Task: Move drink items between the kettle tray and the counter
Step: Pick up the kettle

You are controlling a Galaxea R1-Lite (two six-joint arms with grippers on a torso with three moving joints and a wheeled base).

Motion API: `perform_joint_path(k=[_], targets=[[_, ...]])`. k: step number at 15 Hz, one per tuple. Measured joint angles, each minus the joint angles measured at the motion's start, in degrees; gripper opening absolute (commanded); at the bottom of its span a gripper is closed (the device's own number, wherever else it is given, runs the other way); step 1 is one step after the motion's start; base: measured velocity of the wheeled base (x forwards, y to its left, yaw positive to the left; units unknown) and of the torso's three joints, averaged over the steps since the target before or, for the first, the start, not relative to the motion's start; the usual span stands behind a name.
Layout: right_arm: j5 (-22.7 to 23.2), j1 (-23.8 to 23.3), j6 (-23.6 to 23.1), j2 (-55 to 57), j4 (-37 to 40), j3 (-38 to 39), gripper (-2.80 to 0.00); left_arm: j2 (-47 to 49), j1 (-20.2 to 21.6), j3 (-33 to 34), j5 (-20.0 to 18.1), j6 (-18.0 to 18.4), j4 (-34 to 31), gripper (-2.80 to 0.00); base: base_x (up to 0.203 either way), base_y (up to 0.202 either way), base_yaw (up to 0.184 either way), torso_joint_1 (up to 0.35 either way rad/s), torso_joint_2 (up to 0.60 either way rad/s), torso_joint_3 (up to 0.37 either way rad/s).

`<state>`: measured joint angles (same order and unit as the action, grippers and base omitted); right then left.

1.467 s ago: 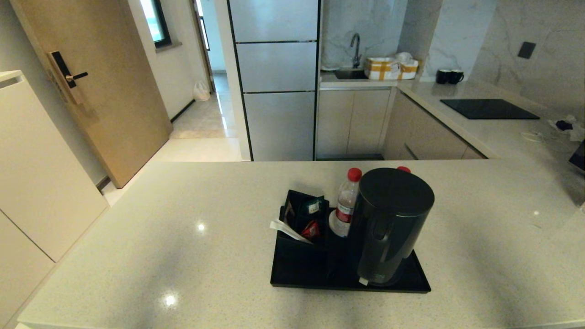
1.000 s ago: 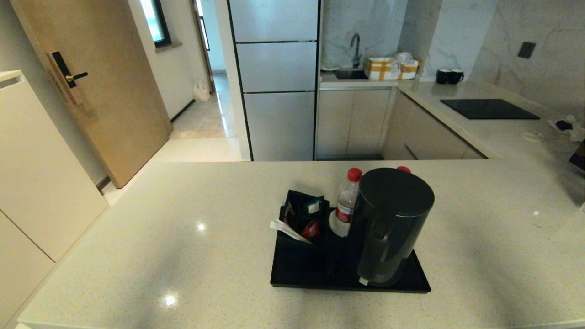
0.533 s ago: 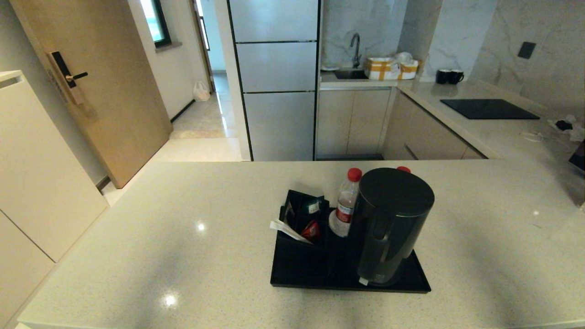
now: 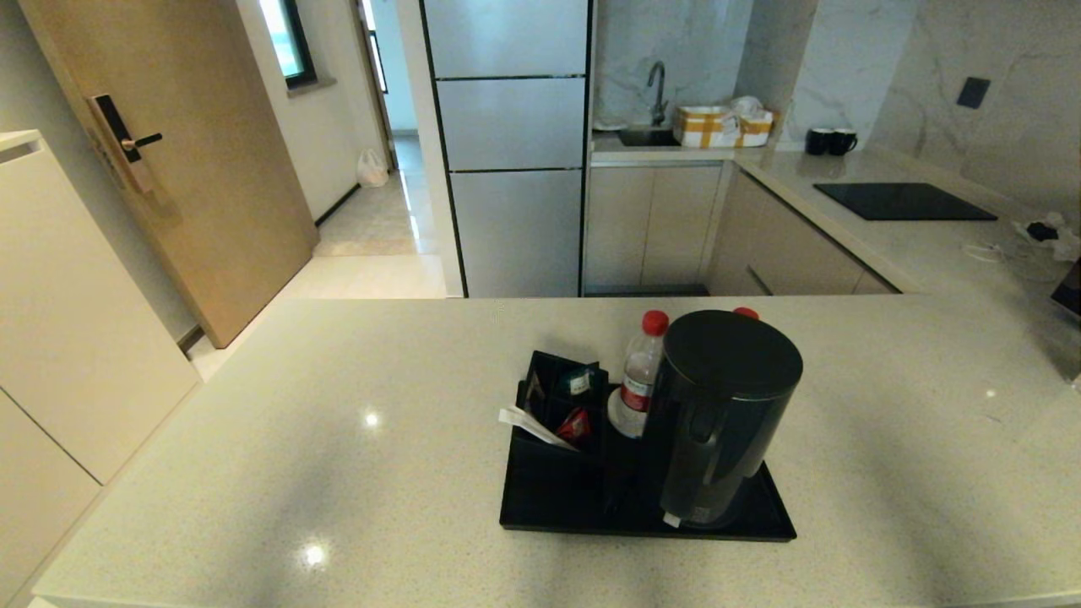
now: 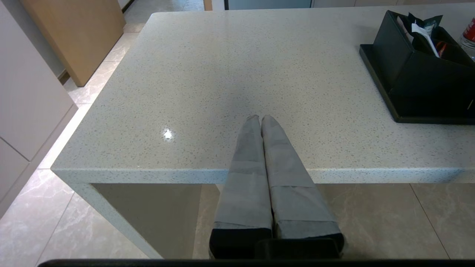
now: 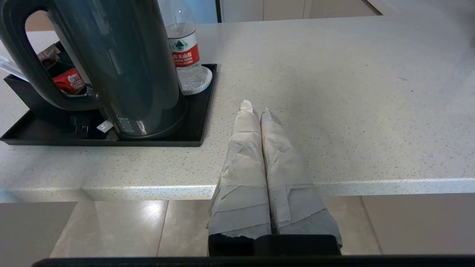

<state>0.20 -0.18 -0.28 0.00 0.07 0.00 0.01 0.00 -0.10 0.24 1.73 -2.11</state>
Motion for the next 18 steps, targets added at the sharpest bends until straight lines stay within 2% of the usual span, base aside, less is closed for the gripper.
perform_joint_path(k=[3,9,12,14,16,18], targets=[[0.38,0.07,-2.75,0.0,0.15,0.0,-2.8,-0.01,0.0,0.0,0.0,0.02,0.0,-2.8,0.0,0.0,0.0,0.0,0.0,0.0],[0.38,0.0,-2.05,0.0,1.54,-0.66,-2.8,0.02,0.0,0.0,-0.01,0.02,0.0,-2.8,0.0,0.0,0.0,0.0,0.0,0.0],[0.64,0.0,-1.52,0.95,4.27,-5.44,-2.8,0.02,0.05,0.0,-0.02,0.0,0.0,-2.8,0.0,0.0,0.0,0.0,0.0,0.0],[1.3,0.0,-1.25,3.48,8.18,-11.75,-2.8,0.02,0.0,0.0,-0.04,0.01,-0.01,-2.8,0.0,0.0,0.0,0.0,0.0,0.0],[4.56,0.18,-1.09,8.0,15.43,-22.98,-2.8,0.0,0.0,0.0,-0.01,0.01,0.0,-2.8,0.0,0.0,0.0,0.0,0.0,0.0],[13.33,0.5,-0.96,13.82,24.33,-30.48,-2.8,0.01,0.02,0.0,-0.01,0.04,0.0,-2.8,0.0,0.0,0.0,0.0,0.0,0.0]])
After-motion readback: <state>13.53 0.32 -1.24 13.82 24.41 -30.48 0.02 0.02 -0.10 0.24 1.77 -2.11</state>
